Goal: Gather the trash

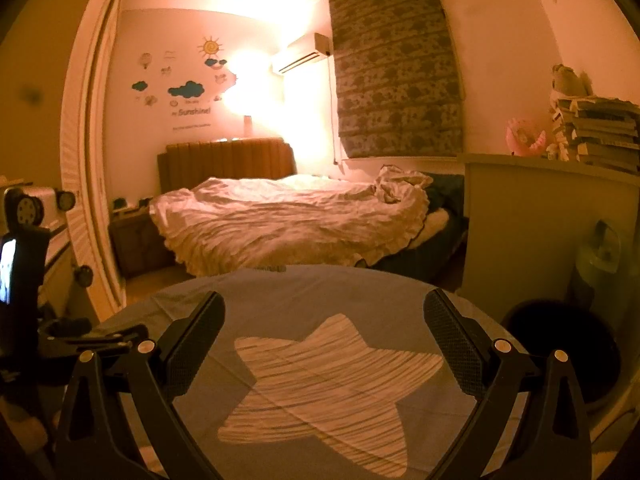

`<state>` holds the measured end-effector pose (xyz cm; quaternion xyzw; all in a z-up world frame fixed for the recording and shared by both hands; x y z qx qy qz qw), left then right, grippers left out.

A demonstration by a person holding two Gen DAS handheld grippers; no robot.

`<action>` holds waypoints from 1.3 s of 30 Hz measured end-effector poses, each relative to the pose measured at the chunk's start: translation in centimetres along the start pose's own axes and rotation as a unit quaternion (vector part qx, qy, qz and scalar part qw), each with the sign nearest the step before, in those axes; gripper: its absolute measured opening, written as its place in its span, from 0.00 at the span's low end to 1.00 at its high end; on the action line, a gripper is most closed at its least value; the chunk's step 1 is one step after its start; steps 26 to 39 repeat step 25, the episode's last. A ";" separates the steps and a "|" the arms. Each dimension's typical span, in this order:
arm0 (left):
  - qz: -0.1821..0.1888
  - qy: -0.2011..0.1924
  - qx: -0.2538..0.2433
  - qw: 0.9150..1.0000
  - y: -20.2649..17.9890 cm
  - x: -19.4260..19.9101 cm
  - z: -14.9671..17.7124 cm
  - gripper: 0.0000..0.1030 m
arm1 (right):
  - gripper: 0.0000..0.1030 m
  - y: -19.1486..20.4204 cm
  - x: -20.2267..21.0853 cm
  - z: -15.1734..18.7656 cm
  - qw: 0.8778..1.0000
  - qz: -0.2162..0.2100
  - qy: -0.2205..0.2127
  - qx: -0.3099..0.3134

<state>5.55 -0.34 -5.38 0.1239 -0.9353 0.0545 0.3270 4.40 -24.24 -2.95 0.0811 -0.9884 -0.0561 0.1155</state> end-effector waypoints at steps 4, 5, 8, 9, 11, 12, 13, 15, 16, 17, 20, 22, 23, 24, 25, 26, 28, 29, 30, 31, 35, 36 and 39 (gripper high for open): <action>0.002 -0.004 0.001 1.000 -0.1 0.2 0.0 0.95 | 0.95 0.1 0.0 0.0 1.000 0.000 0.001 0.002; 0.002 -0.007 0.000 1.000 -0.1 0.4 0.0 0.95 | 0.95 0.1 0.0 0.0 1.000 0.001 0.000 0.002; 0.000 -0.016 -0.004 1.000 -0.1 0.7 0.0 0.95 | 0.95 0.1 0.0 0.0 1.000 0.001 0.001 0.001; -0.001 -0.018 -0.005 1.000 -0.1 0.8 0.0 0.95 | 0.95 0.1 0.0 0.0 1.000 0.001 0.000 0.001; -0.003 -0.019 -0.007 1.000 -0.2 0.9 0.0 0.95 | 0.95 0.1 0.0 0.0 1.000 0.001 0.000 0.001; -0.003 -0.019 -0.006 1.000 -0.2 0.8 0.0 0.95 | 0.95 0.1 0.0 0.0 1.000 0.001 0.000 0.001; -0.002 -0.019 -0.006 1.000 -0.2 0.8 0.0 0.95 | 0.95 0.1 0.0 0.0 1.000 0.001 0.000 0.001; -0.003 -0.020 -0.005 1.000 -0.1 0.8 0.0 0.95 | 0.95 0.1 0.0 0.0 1.000 0.001 0.000 0.001; -0.002 -0.021 -0.005 1.000 -0.1 0.9 0.0 0.95 | 0.95 0.1 0.0 0.0 1.000 0.001 0.000 0.001; -0.002 -0.021 -0.005 1.000 -0.1 0.9 -0.1 0.95 | 0.95 0.1 0.0 0.0 1.000 0.001 0.000 0.000; -0.001 -0.026 -0.006 1.000 -0.3 1.0 0.0 0.95 | 0.95 0.1 0.0 -0.1 1.000 0.000 0.000 0.000; 0.000 -0.028 -0.008 1.000 -0.4 1.2 0.1 0.95 | 0.95 0.1 0.0 -0.1 1.000 0.000 0.000 0.001; 0.000 -0.029 -0.009 1.000 -0.4 1.2 0.1 0.95 | 0.95 0.1 0.0 -0.1 1.000 0.000 0.000 0.001; 0.000 -0.029 -0.009 1.000 -0.4 1.2 0.1 0.95 | 0.95 0.1 0.0 -0.1 1.000 0.000 0.000 0.001; 0.001 -0.030 -0.009 1.000 -0.4 1.2 0.1 0.95 | 0.95 0.0 0.0 -0.1 1.000 0.000 0.001 0.000; 0.001 -0.030 -0.009 1.000 -0.4 1.2 0.1 0.95 | 0.95 0.0 0.0 -0.1 1.000 0.000 0.001 0.000; 0.001 -0.030 -0.009 1.000 -0.4 1.2 0.1 0.95 | 0.95 0.0 0.0 -0.1 1.000 0.000 0.001 0.000; 0.001 -0.030 -0.009 1.000 -0.4 1.2 0.1 0.95 | 0.95 0.0 0.0 -0.1 1.000 0.000 0.001 0.000; 0.001 -0.030 -0.009 1.000 -0.4 1.2 0.1 0.95 | 0.95 0.0 0.0 -0.1 1.000 0.000 0.001 0.000; 0.001 -0.030 -0.009 1.000 -0.4 1.2 0.1 0.95 | 0.95 0.0 0.0 -0.1 1.000 0.000 0.001 0.000; 0.001 -0.030 -0.009 1.000 -0.4 1.2 0.1 0.95 | 0.95 0.0 0.0 -0.1 1.000 0.000 0.001 0.000; 0.001 -0.030 -0.009 1.000 -0.4 1.2 0.1 0.95 | 0.95 0.0 0.0 -0.1 1.000 0.000 0.001 0.000; 0.001 -0.030 -0.009 1.000 -0.4 1.2 0.1 0.95 | 0.95 0.0 0.0 -0.1 1.000 0.000 0.001 0.000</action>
Point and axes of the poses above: each gripper's, at about its wrist camera, not at the fingertips, and x roughly against the way its jaws point, y to its left, z to its underside, the point moved 4 cm from there along -x, roughly the way its jaws point, and after that the axes turned 2 degrees about -z, right-handed, at the moved point
